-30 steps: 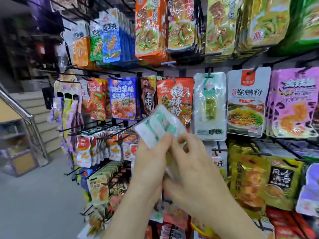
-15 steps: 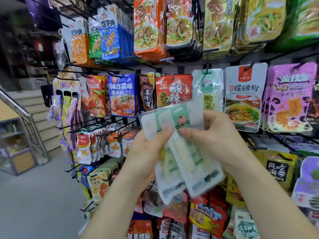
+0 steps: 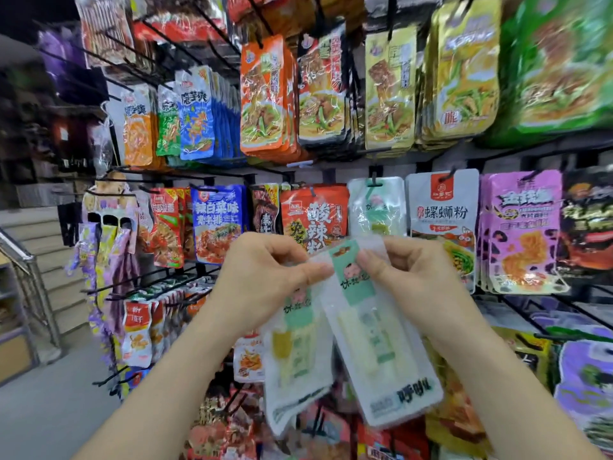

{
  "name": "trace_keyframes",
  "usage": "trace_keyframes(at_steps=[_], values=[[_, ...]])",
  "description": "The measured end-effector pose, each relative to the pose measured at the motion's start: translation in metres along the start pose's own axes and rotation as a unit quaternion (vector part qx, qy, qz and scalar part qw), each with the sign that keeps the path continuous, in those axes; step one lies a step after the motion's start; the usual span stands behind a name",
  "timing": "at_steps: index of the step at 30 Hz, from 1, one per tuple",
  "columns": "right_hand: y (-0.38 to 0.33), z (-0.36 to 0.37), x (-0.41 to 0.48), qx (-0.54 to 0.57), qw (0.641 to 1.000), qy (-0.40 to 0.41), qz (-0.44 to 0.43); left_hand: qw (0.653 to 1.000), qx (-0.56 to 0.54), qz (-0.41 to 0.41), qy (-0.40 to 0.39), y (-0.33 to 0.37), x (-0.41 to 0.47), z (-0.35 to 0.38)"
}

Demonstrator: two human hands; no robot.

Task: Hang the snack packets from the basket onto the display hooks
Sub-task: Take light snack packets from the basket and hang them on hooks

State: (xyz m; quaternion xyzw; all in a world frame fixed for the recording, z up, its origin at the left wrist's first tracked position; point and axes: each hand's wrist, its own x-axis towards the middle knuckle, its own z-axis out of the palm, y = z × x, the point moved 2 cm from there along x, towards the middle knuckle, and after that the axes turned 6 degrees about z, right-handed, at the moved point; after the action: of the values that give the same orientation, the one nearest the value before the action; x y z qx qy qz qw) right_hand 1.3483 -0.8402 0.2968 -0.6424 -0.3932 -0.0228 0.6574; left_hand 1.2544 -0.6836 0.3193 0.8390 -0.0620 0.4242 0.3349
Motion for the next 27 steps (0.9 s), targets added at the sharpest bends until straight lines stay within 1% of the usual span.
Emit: trace_keyframes(at_steps=[2,5,7,10,13,15,18,20,23,25,27], values=[[-0.007,-0.015,0.011,-0.005,0.999,0.043,-0.033,1.0,0.015,0.01,-0.017,0.0,0.01,-0.002],[-0.012,-0.04,0.037,-0.013,0.988,0.14,-0.065,0.999,0.012,0.024,-0.041,-0.004,0.024,-0.01],[-0.015,-0.045,0.054,-0.019,0.985,0.161,-0.065,0.996,0.019,0.048,-0.07,-0.002,0.031,-0.009],[-0.017,-0.039,0.074,-0.053,0.981,0.167,-0.078,0.988,0.067,0.111,-0.081,0.008,0.041,0.0],[-0.021,-0.034,0.085,-0.104,0.971,0.191,-0.101,0.987,0.079,0.122,-0.072,0.015,0.057,0.009],[-0.019,-0.034,0.09,-0.113,0.968,0.202,-0.098,0.98,0.118,0.126,-0.098,0.017,0.069,0.016],[-0.014,-0.035,0.094,-0.106,0.967,0.209,-0.097,0.962,0.187,0.109,-0.164,0.015,0.085,0.029],[-0.011,-0.037,0.095,-0.11,0.965,0.211,-0.108,0.956,0.206,0.102,-0.181,0.012,0.092,0.035],[-0.005,-0.038,0.093,-0.12,0.966,0.203,-0.111,0.954,0.211,0.091,-0.191,0.006,0.095,0.042],[-0.002,-0.036,0.094,-0.126,0.968,0.192,-0.104,0.957,0.194,0.08,-0.2,0.001,0.095,0.046],[0.0,-0.036,0.096,-0.154,0.963,0.194,-0.106,0.958,0.187,0.068,-0.207,-0.002,0.096,0.05]])
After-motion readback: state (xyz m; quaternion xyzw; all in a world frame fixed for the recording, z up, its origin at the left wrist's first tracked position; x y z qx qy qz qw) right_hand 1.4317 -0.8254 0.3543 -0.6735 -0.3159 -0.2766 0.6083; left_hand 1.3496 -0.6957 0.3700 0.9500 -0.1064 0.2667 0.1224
